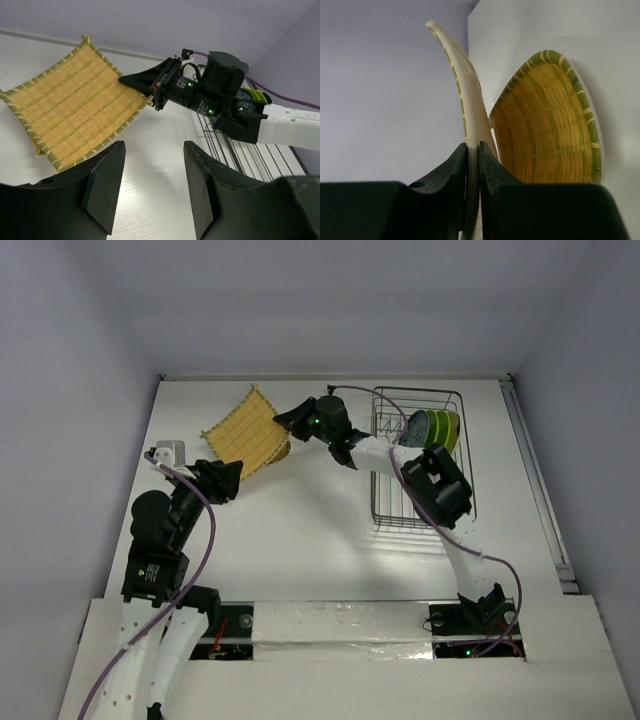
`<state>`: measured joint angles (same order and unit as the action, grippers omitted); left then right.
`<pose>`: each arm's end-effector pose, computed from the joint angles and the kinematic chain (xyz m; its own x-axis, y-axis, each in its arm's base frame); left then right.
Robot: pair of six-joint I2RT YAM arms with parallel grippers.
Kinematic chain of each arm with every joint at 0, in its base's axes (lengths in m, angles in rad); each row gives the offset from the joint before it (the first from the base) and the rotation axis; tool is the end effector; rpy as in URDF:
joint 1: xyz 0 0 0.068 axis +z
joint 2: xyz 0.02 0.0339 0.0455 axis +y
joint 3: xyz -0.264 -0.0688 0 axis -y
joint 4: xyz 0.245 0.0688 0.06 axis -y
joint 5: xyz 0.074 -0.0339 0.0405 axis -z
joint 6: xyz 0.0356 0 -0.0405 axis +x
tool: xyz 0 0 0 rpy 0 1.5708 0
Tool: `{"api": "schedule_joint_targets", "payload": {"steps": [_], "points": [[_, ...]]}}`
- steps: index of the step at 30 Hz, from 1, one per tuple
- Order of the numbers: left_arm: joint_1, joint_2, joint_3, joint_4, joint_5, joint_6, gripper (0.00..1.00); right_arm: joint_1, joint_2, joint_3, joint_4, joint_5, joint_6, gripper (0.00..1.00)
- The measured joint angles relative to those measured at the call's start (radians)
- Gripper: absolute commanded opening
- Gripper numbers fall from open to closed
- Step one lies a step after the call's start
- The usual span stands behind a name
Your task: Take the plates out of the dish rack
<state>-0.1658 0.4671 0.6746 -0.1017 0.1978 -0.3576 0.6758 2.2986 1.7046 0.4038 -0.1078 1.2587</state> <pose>0.1172 -0.0267 0.3531 -0.0265 -0.3435 -0.9388 0.3686 0.8696 -0.3286 0.4186 0.3406 0.2025 -0.7156 0.6390 -0.2822 -0.0759 0.3304 0.9408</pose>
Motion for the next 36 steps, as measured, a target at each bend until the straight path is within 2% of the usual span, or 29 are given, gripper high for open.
{"api": "schedule_joint_targets", "payload": {"steps": [2,9,13,18,21,26,31,36], "points": [[0.000,0.000,0.000,0.000,0.000,0.000,0.47,0.000,0.000,0.000,-0.008,0.011,0.003,0.17],[0.000,0.000,0.000,0.000,0.001,0.000,0.47,-0.002,0.000,-0.018,0.001,0.025,0.023,0.45],[0.000,0.000,0.000,0.000,0.001,0.000,0.47,0.000,0.001,-0.019,-0.002,0.021,0.021,0.55],[0.000,0.000,0.000,0.000,0.001,0.000,0.47,0.000,0.001,-0.024,-0.007,0.021,0.005,0.74],[0.000,0.000,0.000,0.000,0.001,0.000,0.47,0.000,0.001,-0.041,-0.019,0.030,-0.019,0.82],[0.000,0.000,0.000,0.000,0.001,0.000,0.47,0.000,0.000,-0.055,-0.097,0.074,-0.093,0.88],[0.000,-0.002,0.000,0.000,0.001,0.000,0.47,0.000,-0.001,-0.042,-0.188,0.131,-0.196,0.88],[0.000,-0.008,0.000,0.000,0.001,0.000,0.47,0.000,-0.001,0.056,-0.342,0.174,-0.315,0.87]]}}
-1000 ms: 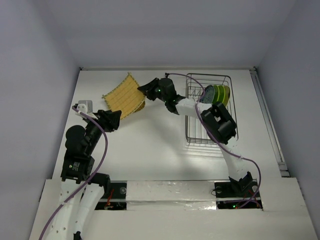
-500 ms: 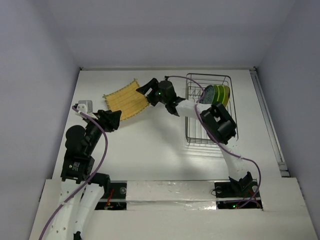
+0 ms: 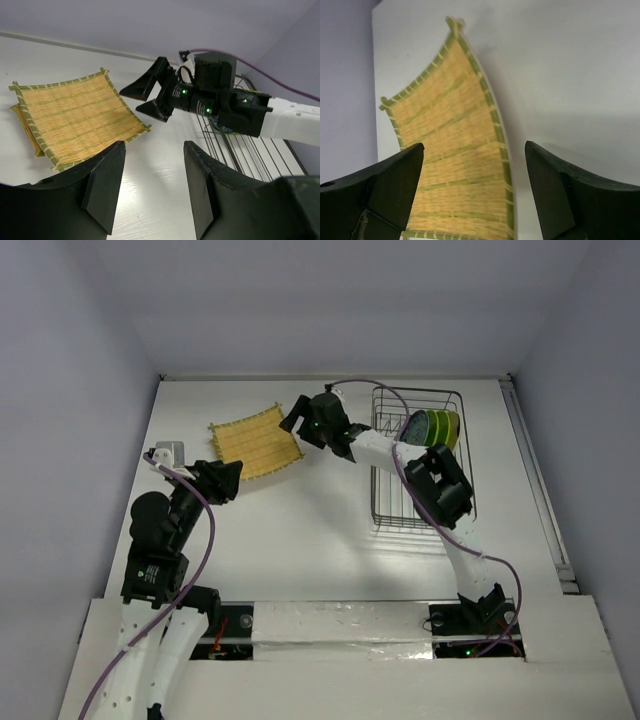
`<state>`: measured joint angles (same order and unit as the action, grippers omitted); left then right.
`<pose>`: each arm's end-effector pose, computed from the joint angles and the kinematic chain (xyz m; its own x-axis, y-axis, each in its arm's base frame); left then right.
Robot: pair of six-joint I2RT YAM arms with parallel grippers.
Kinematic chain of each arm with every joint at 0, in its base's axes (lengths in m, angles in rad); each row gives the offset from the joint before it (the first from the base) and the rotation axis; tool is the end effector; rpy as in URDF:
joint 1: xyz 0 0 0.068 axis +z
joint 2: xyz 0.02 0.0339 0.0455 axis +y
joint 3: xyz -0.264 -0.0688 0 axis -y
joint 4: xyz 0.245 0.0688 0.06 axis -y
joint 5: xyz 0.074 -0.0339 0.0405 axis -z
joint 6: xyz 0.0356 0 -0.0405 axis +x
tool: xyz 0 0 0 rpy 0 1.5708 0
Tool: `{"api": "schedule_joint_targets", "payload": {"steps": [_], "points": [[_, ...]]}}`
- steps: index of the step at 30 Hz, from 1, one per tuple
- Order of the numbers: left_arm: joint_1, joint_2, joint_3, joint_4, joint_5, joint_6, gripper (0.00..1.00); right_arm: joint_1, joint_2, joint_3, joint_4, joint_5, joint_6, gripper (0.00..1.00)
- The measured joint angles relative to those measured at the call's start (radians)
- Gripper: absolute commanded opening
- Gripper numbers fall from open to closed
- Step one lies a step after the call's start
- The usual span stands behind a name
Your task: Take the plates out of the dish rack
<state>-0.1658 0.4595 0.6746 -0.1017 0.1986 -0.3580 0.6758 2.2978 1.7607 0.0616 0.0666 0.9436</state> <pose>0.1154 -0.0264 0.3538 -0.0199 -0.3450 -0.9384 0.3717 0.8688 -0.3272 0.4181 0.3322 0.1868 -0.6776 0.4922 -0.5464 -0.0500 0.7104 0.7020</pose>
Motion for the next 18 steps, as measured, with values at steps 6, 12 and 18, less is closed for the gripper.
{"api": "schedule_joint_targets", "payload": {"steps": [6,12,18], "points": [[0.000,-0.004,0.000,0.000,0.000,0.000,0.47,0.000,-0.047,0.036,-0.063,0.078,-0.116,0.87],[0.000,-0.004,0.000,0.000,0.000,0.000,0.47,0.000,-0.146,-0.010,-0.080,0.137,-0.210,0.72],[0.000,-0.005,0.000,0.000,0.000,0.000,0.47,-0.007,-0.384,-0.151,-0.078,0.222,-0.309,0.01]]}}
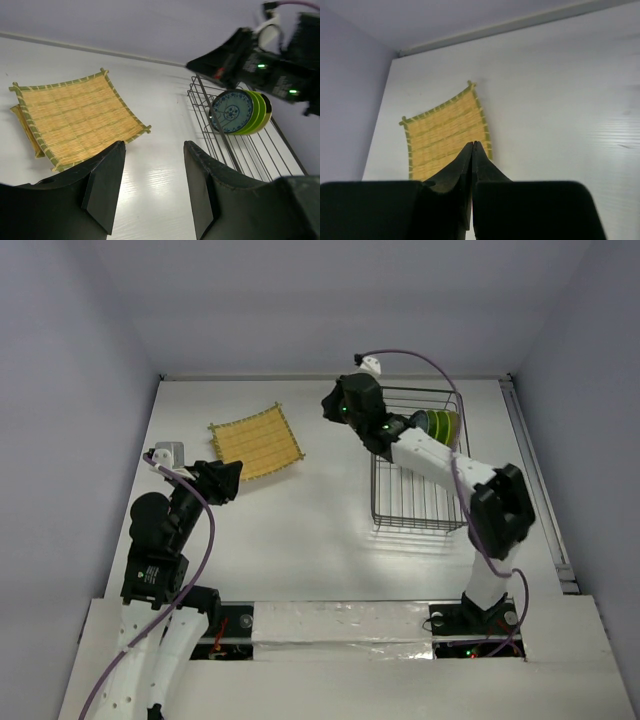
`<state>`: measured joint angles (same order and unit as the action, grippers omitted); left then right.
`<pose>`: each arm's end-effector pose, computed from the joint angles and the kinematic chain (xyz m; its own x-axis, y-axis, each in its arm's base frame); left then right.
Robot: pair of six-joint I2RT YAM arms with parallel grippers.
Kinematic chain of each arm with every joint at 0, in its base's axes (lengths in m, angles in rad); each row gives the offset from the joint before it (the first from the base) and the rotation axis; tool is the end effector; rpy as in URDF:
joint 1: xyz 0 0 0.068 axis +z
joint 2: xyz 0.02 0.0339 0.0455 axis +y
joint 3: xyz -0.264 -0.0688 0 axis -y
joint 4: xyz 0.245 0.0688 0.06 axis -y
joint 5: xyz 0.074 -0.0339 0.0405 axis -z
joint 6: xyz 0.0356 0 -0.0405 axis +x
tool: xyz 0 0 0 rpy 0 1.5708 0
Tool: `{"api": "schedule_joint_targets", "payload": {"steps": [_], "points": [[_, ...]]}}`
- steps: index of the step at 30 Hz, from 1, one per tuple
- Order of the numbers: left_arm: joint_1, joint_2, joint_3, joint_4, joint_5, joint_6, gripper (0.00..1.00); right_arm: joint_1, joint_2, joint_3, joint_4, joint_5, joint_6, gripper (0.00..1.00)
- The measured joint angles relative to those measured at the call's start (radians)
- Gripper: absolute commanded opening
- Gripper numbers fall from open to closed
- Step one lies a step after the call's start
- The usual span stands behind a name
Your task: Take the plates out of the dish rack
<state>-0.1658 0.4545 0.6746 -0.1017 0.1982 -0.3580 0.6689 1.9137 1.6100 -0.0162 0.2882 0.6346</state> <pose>0.1142 -0.0262 0.3543 -0.0152 -0.3458 -0.9382 0.3730 0.8686 -0.3262 0.3696 0.2793 0.3121 -0.4257 0.3881 -0.8174 -0.1621 0.8561 0.4908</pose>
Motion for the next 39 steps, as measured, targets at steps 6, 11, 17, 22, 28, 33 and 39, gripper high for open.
{"api": "schedule_joint_targets", "payload": {"steps": [6,11,17,22,28,33,39], "points": [[0.000,-0.001,0.000,0.000,0.001,-0.001,0.37,-0.102,-0.381,-0.302,0.020,0.040,-0.077,0.00],[0.000,0.000,0.000,0.000,0.003,-0.003,0.35,-0.232,-0.539,-0.397,-0.057,0.109,-0.164,0.03],[0.000,0.002,0.000,0.000,0.004,-0.003,0.36,-0.274,-0.568,-0.429,-0.153,0.171,-0.268,0.30],[0.000,0.016,0.000,0.000,0.006,-0.003,0.37,-0.335,-0.504,-0.436,-0.187,0.161,-0.307,0.33],[0.000,0.025,0.000,0.000,0.009,-0.003,0.39,-0.362,-0.388,-0.406,-0.212,0.146,-0.319,0.33],[0.000,0.026,0.000,0.000,0.011,-0.003,0.39,-0.373,-0.307,-0.360,-0.219,0.152,-0.325,0.33],[0.000,0.026,0.000,0.000,0.013,-0.003,0.39,-0.381,-0.262,-0.354,-0.228,0.179,-0.327,0.26]]}}
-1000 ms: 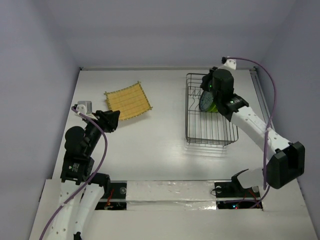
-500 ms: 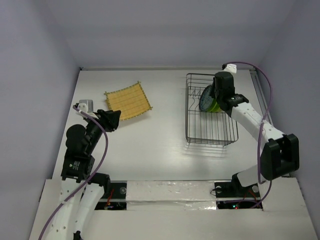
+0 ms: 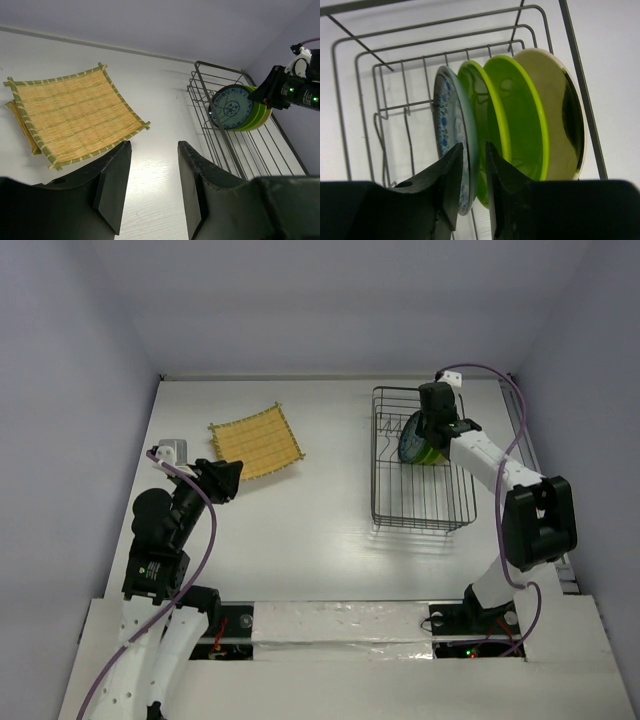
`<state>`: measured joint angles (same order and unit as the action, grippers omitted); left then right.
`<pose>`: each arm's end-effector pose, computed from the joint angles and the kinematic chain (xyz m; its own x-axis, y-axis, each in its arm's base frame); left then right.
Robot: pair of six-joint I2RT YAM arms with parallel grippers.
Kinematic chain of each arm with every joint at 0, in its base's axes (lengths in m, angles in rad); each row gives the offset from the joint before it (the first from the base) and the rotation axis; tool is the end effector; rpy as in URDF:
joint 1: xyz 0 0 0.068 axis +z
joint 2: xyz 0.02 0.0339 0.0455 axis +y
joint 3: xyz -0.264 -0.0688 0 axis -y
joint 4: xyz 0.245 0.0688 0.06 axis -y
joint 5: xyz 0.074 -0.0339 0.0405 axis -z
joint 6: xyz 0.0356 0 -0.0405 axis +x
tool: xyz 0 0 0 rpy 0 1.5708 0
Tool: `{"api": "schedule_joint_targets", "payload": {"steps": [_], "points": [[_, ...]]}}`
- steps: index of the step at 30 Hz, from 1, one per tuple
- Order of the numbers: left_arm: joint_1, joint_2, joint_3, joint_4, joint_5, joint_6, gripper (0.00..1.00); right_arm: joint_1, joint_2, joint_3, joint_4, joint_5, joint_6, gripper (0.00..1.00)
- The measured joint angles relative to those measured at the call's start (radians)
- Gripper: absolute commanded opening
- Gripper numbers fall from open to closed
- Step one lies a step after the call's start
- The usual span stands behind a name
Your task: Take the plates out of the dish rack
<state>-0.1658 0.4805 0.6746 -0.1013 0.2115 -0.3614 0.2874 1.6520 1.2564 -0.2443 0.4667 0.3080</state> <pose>0.1201 -0.0277 0.3517 -0.0445 -0.3431 -0.9383 0.3761 0.8643 -0.3339 0.3646 0.0911 0.2744 -0.5175 0.1294 -0.8459 0.2622 0.9649 -0.0128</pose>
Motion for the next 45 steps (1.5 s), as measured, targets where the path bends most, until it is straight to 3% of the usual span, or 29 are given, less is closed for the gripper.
{"api": "schedule_joint_targets", "payload": {"steps": [4,10,18,25,29,33,40,45], "points": [[0.000,0.000,0.000,0.000,0.002,0.000,0.39,0.000,0.029,0.021,-0.018,0.015,-0.007,0.10],[0.000,0.000,0.000,0.000,0.002,0.000,0.40,0.000,0.029,0.041,-0.054,0.040,-0.032,0.00],[0.011,0.000,0.000,0.000,0.002,0.000,0.40,0.000,-0.014,0.146,-0.127,0.096,-0.080,0.00],[0.011,0.000,0.000,0.000,0.002,0.000,0.40,0.016,-0.148,0.176,-0.146,0.098,-0.095,0.00],[0.011,-0.001,0.000,0.000,0.002,0.000,0.40,0.070,-0.253,0.147,-0.115,-0.041,-0.079,0.00],[0.011,-0.006,0.000,0.000,0.002,0.000,0.40,0.207,-0.310,0.064,-0.025,-0.217,-0.047,0.00],[0.013,-0.006,0.000,0.000,0.002,0.000,0.40,0.485,-0.194,-0.060,0.054,-0.471,0.003,0.00],[0.018,-0.006,0.000,0.000,0.002,0.000,0.40,0.570,-0.079,-0.121,0.083,-0.563,0.023,0.00]]}}
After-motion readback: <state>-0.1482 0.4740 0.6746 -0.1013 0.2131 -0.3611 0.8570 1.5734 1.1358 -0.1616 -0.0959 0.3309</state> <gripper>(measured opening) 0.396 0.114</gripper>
